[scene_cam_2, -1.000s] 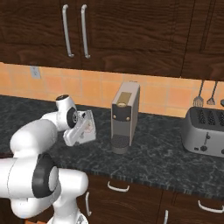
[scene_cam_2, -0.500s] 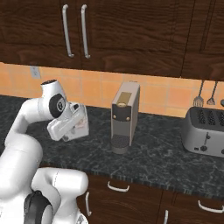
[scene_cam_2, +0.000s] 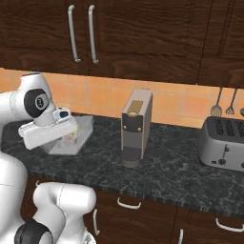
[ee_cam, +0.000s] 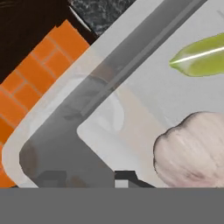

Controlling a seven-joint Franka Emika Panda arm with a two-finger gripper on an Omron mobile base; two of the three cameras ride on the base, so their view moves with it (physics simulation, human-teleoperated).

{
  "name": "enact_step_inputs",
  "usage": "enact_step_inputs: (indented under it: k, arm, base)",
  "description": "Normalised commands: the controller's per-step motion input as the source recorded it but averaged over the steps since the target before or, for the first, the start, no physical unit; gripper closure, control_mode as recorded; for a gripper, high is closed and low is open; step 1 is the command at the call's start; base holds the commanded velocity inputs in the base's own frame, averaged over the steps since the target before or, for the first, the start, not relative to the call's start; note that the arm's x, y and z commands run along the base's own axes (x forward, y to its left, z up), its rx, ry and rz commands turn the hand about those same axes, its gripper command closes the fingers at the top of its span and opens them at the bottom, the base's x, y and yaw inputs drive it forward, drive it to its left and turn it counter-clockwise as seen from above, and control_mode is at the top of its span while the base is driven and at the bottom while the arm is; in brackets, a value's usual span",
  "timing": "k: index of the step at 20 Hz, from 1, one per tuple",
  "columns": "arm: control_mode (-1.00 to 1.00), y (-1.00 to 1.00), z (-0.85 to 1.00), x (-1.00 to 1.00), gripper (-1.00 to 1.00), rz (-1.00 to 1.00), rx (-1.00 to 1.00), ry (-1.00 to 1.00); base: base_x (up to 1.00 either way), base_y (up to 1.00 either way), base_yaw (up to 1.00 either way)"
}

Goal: Take the meat container that has the steak and place it on the second highest rack of the freezer. Then take the vegetable container that has the garlic and lemon wedge and place it on the highest rack of the freezer.

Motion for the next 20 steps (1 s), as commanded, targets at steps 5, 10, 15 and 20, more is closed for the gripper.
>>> enact_step_inputs:
  k: [5, 10, 15, 20]
  arm:
    - [-1.0, 0.03, -0.02, -1.0, 1.0, -0.32, 0.0, -0.53]
    - [-1.0, -0.06, 0.0, -1.0, 1.0, -0.04, 0.0, -0.38]
    - [-1.0, -0.26, -0.08, -0.74, 1.0, 0.25, 0.0, -0.01]
    - [-1.0, -0.17, -0.27, -0.22, 1.0, 0.29, -0.01, -0.09]
  base:
    - [0.0, 0.0, 0.0]
    - [0.0, 0.0, 0.0]
    - [0.0, 0.0, 0.0]
    - [0.0, 0.0, 0.0]
